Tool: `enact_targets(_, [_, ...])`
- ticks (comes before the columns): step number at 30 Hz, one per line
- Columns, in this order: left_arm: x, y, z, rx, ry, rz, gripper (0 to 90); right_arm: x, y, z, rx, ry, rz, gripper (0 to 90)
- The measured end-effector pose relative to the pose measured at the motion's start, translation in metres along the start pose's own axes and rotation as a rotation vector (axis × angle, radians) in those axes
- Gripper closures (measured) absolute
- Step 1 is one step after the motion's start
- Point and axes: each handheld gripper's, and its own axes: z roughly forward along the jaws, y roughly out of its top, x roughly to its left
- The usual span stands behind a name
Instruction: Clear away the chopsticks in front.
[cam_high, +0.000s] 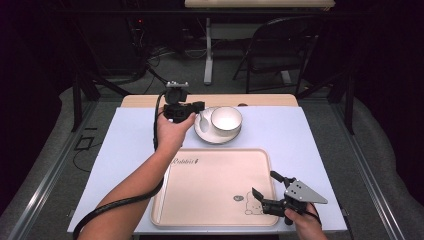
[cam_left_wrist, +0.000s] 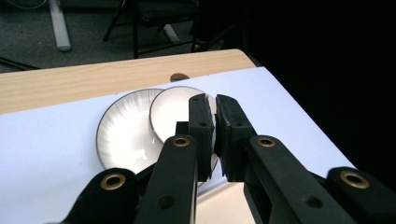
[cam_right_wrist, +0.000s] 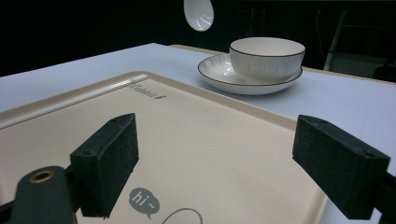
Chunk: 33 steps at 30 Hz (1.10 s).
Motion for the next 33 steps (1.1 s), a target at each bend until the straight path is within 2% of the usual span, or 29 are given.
enact_targets(1, [0.0,0.0,0.0,0.0,0.0,0.0,85.1,0.0,0.0,0.0,0.0,0.0,0.0,13.6])
enact_targets(2, [0.009,-0.01,-0.026,0.013,0.004,0.022,85.1,0.0,0.0,0.0,0.0,0.0,0.0,13.6])
enact_targets(3, [0.009,-0.01,-0.026,0.013,0.004,0.022,85.1,0.0,0.0,0.0,0.0,0.0,0.0,13.6])
enact_targets(4, [0.012,-0.015,-0.036,0.017,0.004,0.029,85.1,-0.001,0.0,0.0,0.0,-0.007,0.003,13.6])
enact_targets(9, [0.016,-0.027,-0.051,0.025,-0.011,0.028,85.1,-0.001,-0.001,0.0,0.004,-0.011,0.004,13.6])
enact_targets(22, [0.026,-0.075,-0.069,0.083,-0.047,-0.011,85.2,-0.001,-0.001,0.0,0.007,-0.017,0.002,13.6])
enact_targets(28, [0.028,-0.096,-0.075,0.106,-0.043,-0.014,85.1,-0.001,-0.001,0.0,0.007,-0.019,0.001,13.6])
enact_targets(33, [0.031,-0.111,-0.081,0.122,-0.052,-0.04,85.1,-0.001,-0.001,0.0,0.008,-0.021,0.001,13.6])
